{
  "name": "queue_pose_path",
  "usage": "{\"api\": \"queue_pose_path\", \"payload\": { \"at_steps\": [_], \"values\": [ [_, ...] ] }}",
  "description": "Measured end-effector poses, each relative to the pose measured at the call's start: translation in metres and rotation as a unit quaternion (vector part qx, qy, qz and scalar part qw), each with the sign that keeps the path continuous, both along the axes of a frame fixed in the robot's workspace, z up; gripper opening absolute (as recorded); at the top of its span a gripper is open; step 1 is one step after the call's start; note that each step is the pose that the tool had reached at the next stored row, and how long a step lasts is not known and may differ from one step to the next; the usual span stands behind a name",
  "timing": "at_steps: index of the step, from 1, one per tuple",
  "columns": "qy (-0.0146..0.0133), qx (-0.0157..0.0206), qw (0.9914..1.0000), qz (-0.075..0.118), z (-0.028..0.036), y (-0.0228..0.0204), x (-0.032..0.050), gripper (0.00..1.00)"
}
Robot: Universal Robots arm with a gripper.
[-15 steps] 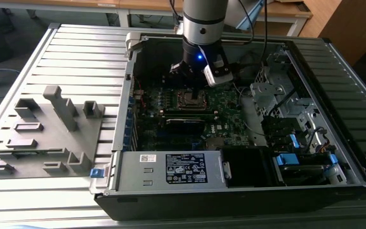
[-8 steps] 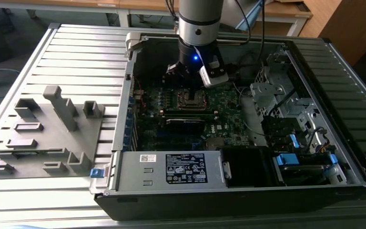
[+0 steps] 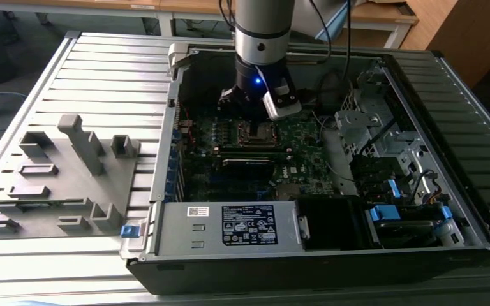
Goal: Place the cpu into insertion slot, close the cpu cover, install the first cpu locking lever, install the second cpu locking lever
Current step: 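Install the second cpu locking lever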
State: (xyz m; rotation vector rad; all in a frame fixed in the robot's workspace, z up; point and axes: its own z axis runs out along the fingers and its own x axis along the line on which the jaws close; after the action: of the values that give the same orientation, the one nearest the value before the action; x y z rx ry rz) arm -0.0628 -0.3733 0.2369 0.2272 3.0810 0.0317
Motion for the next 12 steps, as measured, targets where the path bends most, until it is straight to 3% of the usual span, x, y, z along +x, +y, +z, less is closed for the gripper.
{"api": "queue_pose_path", "payload": {
  "at_steps": [5,12],
  "values": [
    [0.0000,0.0000,1.00000,0.000,-0.0054,-0.0004,-0.0108,0.11],
    [0.0000,-0.0002,1.00000,0.000,-0.0058,-0.0006,-0.0114,0.11]
  ]
}}
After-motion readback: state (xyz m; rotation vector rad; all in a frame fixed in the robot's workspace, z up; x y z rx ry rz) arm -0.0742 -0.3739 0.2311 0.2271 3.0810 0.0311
